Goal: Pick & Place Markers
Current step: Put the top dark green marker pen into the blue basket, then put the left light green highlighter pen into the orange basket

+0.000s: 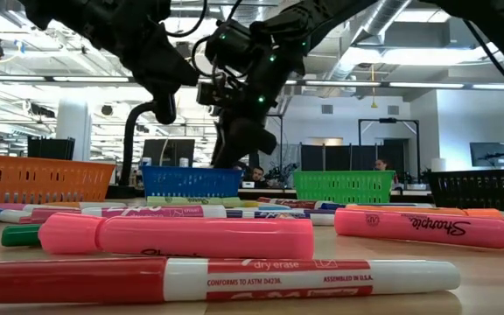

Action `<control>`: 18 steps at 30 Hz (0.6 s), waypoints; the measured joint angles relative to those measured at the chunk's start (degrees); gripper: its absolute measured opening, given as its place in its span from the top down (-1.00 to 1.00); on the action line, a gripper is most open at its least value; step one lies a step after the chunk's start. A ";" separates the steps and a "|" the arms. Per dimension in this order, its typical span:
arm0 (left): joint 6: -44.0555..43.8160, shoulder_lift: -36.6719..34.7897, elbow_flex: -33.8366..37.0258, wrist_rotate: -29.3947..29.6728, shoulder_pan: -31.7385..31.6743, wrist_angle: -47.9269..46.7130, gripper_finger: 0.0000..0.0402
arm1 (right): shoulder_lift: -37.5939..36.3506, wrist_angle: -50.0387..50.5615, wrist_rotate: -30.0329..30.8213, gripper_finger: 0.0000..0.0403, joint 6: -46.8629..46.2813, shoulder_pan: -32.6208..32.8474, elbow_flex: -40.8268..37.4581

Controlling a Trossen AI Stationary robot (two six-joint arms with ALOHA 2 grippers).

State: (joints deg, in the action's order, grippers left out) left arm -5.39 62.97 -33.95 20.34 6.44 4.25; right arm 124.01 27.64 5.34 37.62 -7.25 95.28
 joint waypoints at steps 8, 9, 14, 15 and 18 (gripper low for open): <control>-0.02 0.13 0.00 0.00 0.00 0.04 0.47 | -1.58 2.32 2.49 0.22 -1.89 1.46 -0.02; -0.01 0.14 0.00 -0.02 0.00 0.06 0.47 | -2.70 3.65 3.11 0.20 -1.98 1.95 -0.02; -0.03 1.29 0.02 -3.35 0.04 0.10 0.47 | -10.73 13.08 6.58 0.16 -5.28 4.58 -0.02; -0.02 1.65 -0.02 -3.81 0.02 0.31 0.47 | -12.67 14.26 6.58 0.17 -6.95 4.90 -0.02; -0.03 3.34 0.00 -3.85 0.02 0.17 0.47 | -18.37 17.05 3.22 0.20 -14.63 4.86 -0.66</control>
State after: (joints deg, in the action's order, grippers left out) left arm -5.42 66.30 -33.95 16.49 6.46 4.43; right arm 105.63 44.69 8.57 22.98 -2.38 94.62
